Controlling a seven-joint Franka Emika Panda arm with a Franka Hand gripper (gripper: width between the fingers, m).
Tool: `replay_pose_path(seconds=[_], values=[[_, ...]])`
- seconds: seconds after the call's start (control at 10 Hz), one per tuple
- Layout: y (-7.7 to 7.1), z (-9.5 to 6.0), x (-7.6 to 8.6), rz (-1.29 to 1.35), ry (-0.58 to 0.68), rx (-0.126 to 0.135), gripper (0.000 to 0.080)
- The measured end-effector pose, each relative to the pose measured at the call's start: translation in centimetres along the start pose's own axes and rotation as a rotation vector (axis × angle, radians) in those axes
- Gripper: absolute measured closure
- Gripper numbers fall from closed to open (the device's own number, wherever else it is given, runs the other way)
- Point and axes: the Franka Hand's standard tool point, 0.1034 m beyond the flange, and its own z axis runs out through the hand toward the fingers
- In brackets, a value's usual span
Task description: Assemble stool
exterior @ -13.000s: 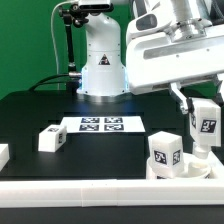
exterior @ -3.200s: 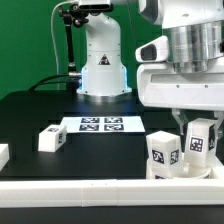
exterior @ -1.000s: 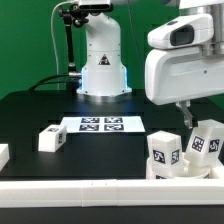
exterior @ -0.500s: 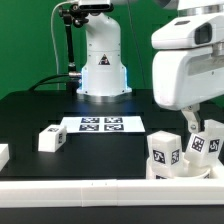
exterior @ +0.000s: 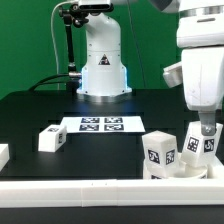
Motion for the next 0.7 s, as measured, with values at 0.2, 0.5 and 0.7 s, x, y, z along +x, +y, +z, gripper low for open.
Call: replay_pose_path(seconds=[0.2,0.5,0.7], values=[[-0.2,0.0,0.3,-0.099,-0.008,-0.011,0.015],[-1.5,0.3,1.4,-0.257,-0.019,-0.013,0.015],[-2.4,0.6,1.4,-0.272,-0.022,-0.003,0.015]])
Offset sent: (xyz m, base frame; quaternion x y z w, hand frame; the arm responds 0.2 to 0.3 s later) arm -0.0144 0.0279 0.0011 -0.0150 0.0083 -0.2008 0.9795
